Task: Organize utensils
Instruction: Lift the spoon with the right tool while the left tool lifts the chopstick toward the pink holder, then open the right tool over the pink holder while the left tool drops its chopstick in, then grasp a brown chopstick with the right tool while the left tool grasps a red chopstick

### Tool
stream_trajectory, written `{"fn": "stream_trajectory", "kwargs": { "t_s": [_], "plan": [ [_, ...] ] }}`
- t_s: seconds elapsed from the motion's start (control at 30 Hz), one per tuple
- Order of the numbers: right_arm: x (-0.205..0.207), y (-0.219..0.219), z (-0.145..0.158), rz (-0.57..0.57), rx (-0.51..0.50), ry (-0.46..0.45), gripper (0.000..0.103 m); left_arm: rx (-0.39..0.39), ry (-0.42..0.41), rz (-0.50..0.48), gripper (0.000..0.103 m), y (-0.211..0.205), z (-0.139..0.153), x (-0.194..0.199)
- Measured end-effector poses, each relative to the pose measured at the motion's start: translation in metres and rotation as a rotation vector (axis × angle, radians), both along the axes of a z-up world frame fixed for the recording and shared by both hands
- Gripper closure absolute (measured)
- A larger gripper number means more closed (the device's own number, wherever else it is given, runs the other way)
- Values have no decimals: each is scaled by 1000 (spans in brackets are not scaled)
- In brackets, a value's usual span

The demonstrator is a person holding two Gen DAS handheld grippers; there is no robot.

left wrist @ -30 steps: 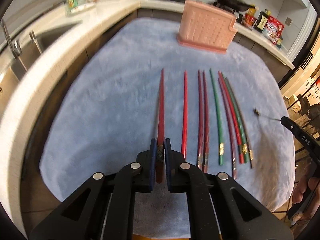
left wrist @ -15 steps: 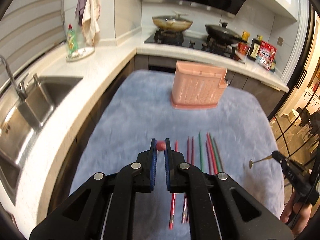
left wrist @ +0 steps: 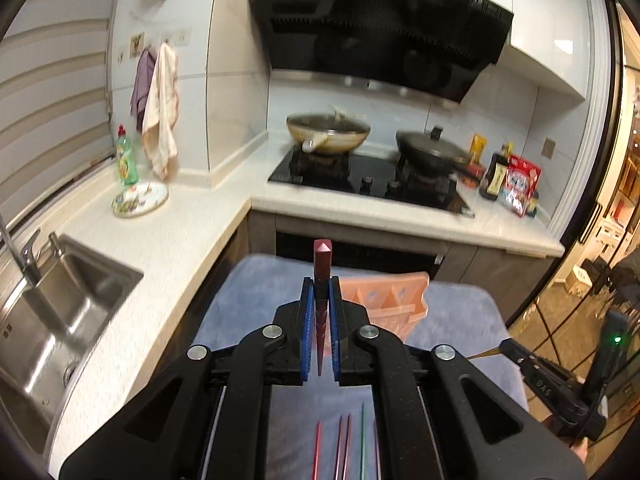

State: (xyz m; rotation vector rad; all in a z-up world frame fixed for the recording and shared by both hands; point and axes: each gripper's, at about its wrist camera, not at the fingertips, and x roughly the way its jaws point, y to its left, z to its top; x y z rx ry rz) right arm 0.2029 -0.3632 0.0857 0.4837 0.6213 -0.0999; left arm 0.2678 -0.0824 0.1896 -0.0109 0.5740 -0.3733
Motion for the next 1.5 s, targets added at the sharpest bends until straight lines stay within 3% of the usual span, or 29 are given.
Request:
{"fn": "stream_trajectory", "kwargs": {
  "t_s": [0.17, 0.27, 0.57, 0.7, 0.77, 0.83, 0.87, 0.93, 1.0, 1.2, 1.5],
  "plan": [
    [54, -15, 20, -5, 2, -52, 101, -48, -52, 0, 96, -23, 23, 34],
    [80, -18, 19, -2, 4, -53, 101, -50, -61, 3, 96, -37, 22, 55],
    [126, -24, -27, 16, 26, 48, 101, -6, 28, 7, 96, -57, -31, 99],
    [128, -22, -31, 12, 15, 63, 94, 2, 60, 12, 95, -54, -44, 106],
    [120, -21, -24, 18, 14, 48, 94, 7, 65, 18, 91, -49, -46, 103],
    [108, -20, -13, 19, 3, 29, 93, 4, 72, 29, 74, -41, -46, 98],
    [98, -18, -5, 22, -2, 15, 93, 0, 69, 34, 71, -37, -44, 93],
    [80, -15, 8, 23, -10, -8, 88, 12, 54, 54, 57, -28, -40, 82],
    [59, -11, 19, 25, -15, -27, 78, 41, 35, 66, 50, -20, -36, 63],
    [-18, 11, 24, 50, -71, -16, 73, 72, 50, 63, 50, 13, -48, 0],
    [-128, 66, -61, 104, -107, 152, 72, 178, 136, 67, 48, 53, -132, -87]
  ]
}}
